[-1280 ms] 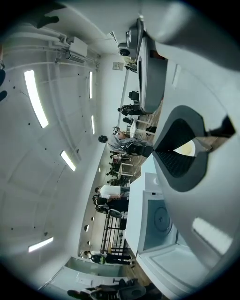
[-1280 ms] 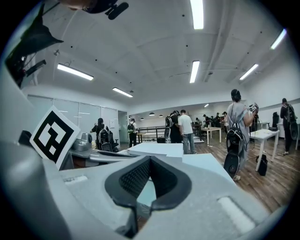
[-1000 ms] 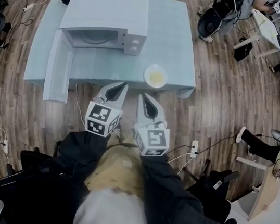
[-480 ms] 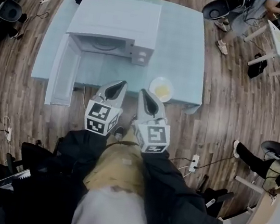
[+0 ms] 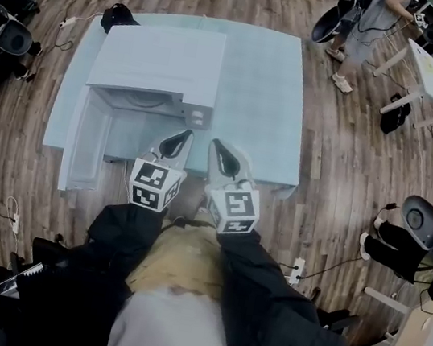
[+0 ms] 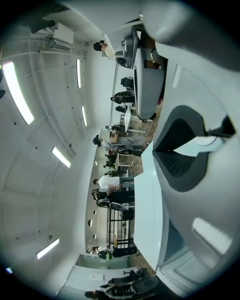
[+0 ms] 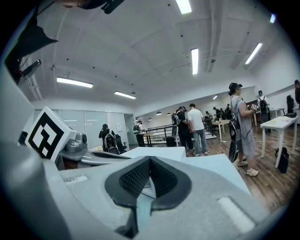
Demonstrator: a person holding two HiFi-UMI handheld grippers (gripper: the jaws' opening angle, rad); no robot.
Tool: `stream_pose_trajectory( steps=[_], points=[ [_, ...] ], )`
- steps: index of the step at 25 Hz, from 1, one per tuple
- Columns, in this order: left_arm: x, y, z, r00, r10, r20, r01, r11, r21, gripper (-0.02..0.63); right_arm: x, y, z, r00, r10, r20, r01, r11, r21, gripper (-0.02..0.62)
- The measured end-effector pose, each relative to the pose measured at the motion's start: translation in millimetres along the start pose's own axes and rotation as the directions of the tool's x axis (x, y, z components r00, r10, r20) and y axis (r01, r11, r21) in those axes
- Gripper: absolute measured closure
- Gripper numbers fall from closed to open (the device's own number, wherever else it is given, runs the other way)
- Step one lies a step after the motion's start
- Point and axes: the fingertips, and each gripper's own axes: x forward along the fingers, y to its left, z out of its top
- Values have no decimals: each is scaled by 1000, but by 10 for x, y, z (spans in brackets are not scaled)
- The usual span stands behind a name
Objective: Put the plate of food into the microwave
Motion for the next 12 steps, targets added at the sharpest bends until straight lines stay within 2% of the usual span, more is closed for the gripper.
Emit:
stream_pose_trajectory(
  steps=[8,12],
  points=[
    [281,73,-296,995,-18,-94,17,1000,-11,609,246,-216,-189,998,-10,-61,15,996,84,597],
    [417,117,-574,986,-58,-158,53,998,-35,609,333,-381,-546,989,-48,-143,72,983,167,597]
  ],
)
